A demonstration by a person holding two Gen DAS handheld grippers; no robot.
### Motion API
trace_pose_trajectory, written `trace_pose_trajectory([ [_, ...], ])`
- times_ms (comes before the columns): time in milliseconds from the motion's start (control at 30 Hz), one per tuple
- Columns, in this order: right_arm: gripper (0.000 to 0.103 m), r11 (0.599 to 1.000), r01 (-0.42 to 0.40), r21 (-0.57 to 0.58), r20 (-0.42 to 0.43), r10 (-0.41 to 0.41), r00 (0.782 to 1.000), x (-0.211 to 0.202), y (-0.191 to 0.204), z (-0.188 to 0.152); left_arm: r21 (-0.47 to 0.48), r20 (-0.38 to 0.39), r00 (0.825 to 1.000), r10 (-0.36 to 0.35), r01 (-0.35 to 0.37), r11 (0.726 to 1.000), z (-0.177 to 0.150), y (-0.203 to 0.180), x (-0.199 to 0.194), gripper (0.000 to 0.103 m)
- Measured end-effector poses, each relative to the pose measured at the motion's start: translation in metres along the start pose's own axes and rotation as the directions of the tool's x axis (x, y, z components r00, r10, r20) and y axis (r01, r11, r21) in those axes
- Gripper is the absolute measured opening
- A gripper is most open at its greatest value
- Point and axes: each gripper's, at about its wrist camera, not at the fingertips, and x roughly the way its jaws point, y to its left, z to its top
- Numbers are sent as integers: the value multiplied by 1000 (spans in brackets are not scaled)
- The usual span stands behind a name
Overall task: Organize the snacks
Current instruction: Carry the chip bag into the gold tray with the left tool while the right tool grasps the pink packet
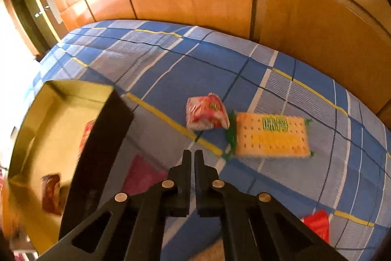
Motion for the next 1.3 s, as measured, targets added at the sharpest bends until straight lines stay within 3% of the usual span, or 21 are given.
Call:
trace_pose_trajectory([
  [67, 4, 999, -22, 29, 5, 22, 1000, -4, -4, 0, -26, 12, 1000, 7, -6, 1000, 4, 3, -2, 42],
  [100, 16, 998, -33, 52, 7, 33, 999, -4, -7, 2, -39, 20, 1000, 8, -7, 999, 6, 5, -2, 42],
  [133, 35, 995, -45, 91, 12, 44, 999, -3, -12, 7, -47, 30, 1000, 10, -8, 999, 8, 5, -4, 42],
  [233, 50, 985, -56, 164, 27, 52, 998, 6, -20, 21, -57, 48, 999, 10, -7, 998, 8, 4, -7, 42],
  [333, 67, 986, -38, 164, 26, 34, 999, 18, -17, 38, -59, 38, 999, 9, -7, 998, 5, 5, -5, 42],
  [500, 63, 997, 45, 65, -55, -42, 998, 53, -5, 54, -92, 31, 999, 16, -13, 996, 5, 17, -3, 42],
  [533, 36, 998, 49, 48, -79, -45, 996, 60, -4, 54, -103, 32, 999, 21, -17, 994, 5, 21, -4, 42],
  [767, 33, 999, 38, 18, -42, -37, 998, 52, 0, 30, -184, 5, 997, 78, -76, 980, 30, 46, 10, 42],
  [1000, 33, 1000, 8, 12, 22, -8, 1000, 5, 7, 4, -267, -80, 986, 144, -161, 950, 66, 76, 56, 43],
  [1233, 33, 1000, 9, 16, 70, -10, 997, -33, 10, -28, -279, -128, 972, 199, -227, 933, 87, 86, 93, 44],
  [1300, 33, 1000, 13, 13, 78, -14, 997, -38, 13, -35, -271, -130, 965, 226, -254, 929, 92, 87, 100, 48],
])
